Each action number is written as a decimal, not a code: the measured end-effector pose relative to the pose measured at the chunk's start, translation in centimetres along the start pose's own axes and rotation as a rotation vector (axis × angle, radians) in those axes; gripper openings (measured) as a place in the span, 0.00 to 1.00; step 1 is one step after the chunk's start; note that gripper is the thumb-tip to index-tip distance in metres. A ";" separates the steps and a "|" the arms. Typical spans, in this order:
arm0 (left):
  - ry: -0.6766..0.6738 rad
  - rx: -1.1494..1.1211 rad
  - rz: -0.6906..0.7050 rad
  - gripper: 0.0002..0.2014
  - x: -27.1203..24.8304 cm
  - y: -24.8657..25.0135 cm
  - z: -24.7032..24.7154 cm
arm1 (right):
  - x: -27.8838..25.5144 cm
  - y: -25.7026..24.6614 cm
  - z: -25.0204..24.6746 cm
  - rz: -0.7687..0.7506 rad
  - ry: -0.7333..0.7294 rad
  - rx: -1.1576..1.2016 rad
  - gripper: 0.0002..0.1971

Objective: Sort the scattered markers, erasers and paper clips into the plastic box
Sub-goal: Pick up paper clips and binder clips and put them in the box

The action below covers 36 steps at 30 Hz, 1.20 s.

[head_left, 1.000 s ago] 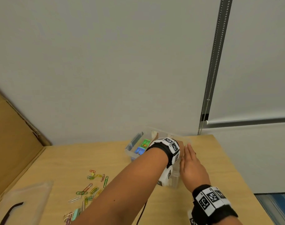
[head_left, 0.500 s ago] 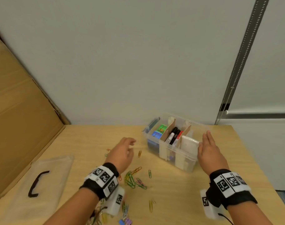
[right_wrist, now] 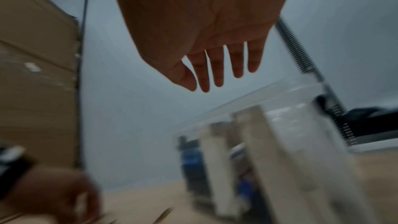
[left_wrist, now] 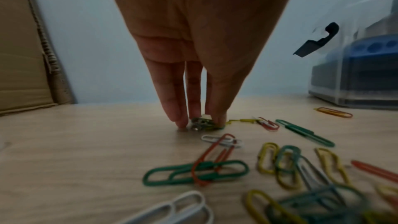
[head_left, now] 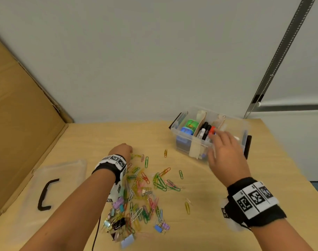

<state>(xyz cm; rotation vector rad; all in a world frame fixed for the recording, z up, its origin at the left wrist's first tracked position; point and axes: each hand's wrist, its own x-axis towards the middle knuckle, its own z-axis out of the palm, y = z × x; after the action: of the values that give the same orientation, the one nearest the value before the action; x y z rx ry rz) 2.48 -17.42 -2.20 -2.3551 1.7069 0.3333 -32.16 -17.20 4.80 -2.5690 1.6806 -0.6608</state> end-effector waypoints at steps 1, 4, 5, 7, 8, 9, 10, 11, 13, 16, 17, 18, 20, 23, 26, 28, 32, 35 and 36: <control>0.003 0.013 0.013 0.16 0.1 0.0 0.1 | -0.6 -1.4 0.3 -0.060 0.009 0.036 0.18; 0.025 0.030 0.040 0.11 0.1 -0.2 0.1 | -2.5 -5.4 2.3 -0.194 -0.083 0.147 0.10; 0.028 0.015 0.044 0.11 0.0 -0.3 0.2 | -3.1 -6.7 3.2 -0.223 -0.157 0.184 0.07; 0.037 -0.043 0.047 0.10 -0.1 -0.7 0.4 | -3.8 -8.9 5.3 -0.257 -0.326 0.236 0.08; 0.043 -0.074 0.050 0.10 -0.2 -0.9 0.6 | -4.0 -9.8 6.3 -0.271 -0.395 0.244 0.08; 0.048 -0.099 0.055 0.10 -0.3 -1.2 0.7 | -4.1 -10.7 7.2 -0.284 -0.453 0.250 0.09; 0.047 -0.113 0.058 0.10 -0.4 -1.4 0.8 | -4.2 -11.4 8.0 -0.294 -0.504 0.254 0.09; 0.041 -0.117 0.057 0.10 -0.5 -1.6 0.9 | -4.3 -12.1 8.7 -0.299 -0.552 0.251 0.09; 0.031 -0.103 0.046 0.11 -0.8 -1.8 1.2 | -4.2 -13.3 9.7 -0.299 -0.627 0.214 0.09; 0.034 -0.083 0.058 0.11 -1.2 -2.1 1.0 | -4.0 -14.6 10.5 -0.285 -0.639 0.152 0.11; 0.043 -0.097 0.066 0.11 -1.4 -2.2 0.7 | -3.9 -14.8 10.6 -0.279 -0.639 0.139 0.11; 0.058 -0.134 0.073 0.10 -1.7 -2.5 0.2 | -3.8 -15.0 10.6 -0.270 -0.639 0.130 0.11; 0.127 -0.274 0.088 0.07 -2.5 -3.1 -0.6 | -3.7 -15.0 10.6 -0.244 -0.639 0.126 0.09; 0.167 -0.562 0.128 0.03 -4.5 -4.5 -0.8 | -3.7 -15.2 10.5 -0.210 -0.652 0.141 0.08; 0.072 -0.736 0.206 0.05 -7.1 -5.8 0.2 | -3.8 -15.3 10.5 -0.174 -0.665 0.161 0.11; 0.022 -0.696 0.257 0.07 -8.3 -6.4 1.1 | -3.9 -15.2 10.6 -0.161 -0.680 0.176 0.13; 0.019 -0.617 0.283 0.12 -10.2 -6.4 2.4 | -4.3 -15.2 10.8 -0.178 -0.672 0.152 0.11; 0.040 -0.499 0.287 0.12 -11.1 -5.9 2.9 | -4.3 -15.5 10.8 -0.150 -0.667 0.168 0.09; 0.052 -0.450 0.293 0.10 -11.4 -5.8 3.0 | -4.3 -15.6 10.9 -0.137 -0.670 0.178 0.09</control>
<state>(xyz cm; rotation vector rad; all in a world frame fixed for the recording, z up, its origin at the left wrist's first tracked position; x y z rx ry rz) 4.40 -4.49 -1.34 -2.4074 2.1999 0.7852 -16.23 -9.20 -3.12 -2.3955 1.1775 0.0671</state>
